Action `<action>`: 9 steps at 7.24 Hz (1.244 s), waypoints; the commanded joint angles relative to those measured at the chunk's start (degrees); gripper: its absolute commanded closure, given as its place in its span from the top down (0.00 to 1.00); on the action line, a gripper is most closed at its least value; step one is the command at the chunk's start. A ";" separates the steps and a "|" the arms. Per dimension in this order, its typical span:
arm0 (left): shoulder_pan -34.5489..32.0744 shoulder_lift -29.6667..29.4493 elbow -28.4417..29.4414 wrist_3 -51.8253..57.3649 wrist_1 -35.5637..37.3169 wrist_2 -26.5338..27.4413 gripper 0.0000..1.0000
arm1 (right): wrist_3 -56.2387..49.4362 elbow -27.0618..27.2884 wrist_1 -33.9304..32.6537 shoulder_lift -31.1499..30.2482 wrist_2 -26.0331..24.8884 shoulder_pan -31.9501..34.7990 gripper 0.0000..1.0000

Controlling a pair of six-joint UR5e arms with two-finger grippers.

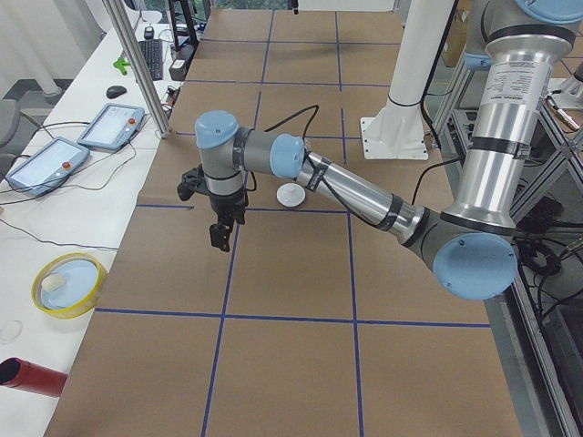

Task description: Place funnel on cup

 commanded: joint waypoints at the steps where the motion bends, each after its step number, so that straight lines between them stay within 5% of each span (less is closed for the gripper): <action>1: -3.01 10.17 2.39 4.98 -11.05 -2.73 1.00 | 0.00 0.03 0.02 0.00 0.00 0.00 1.00; 4: -4.60 12.94 3.10 4.45 -14.09 -9.94 1.00 | 0.00 -0.06 0.02 0.00 0.00 0.00 1.00; 9: -6.01 11.97 3.99 4.72 -14.44 -9.34 1.00 | 0.00 0.02 0.02 0.09 0.00 0.00 1.00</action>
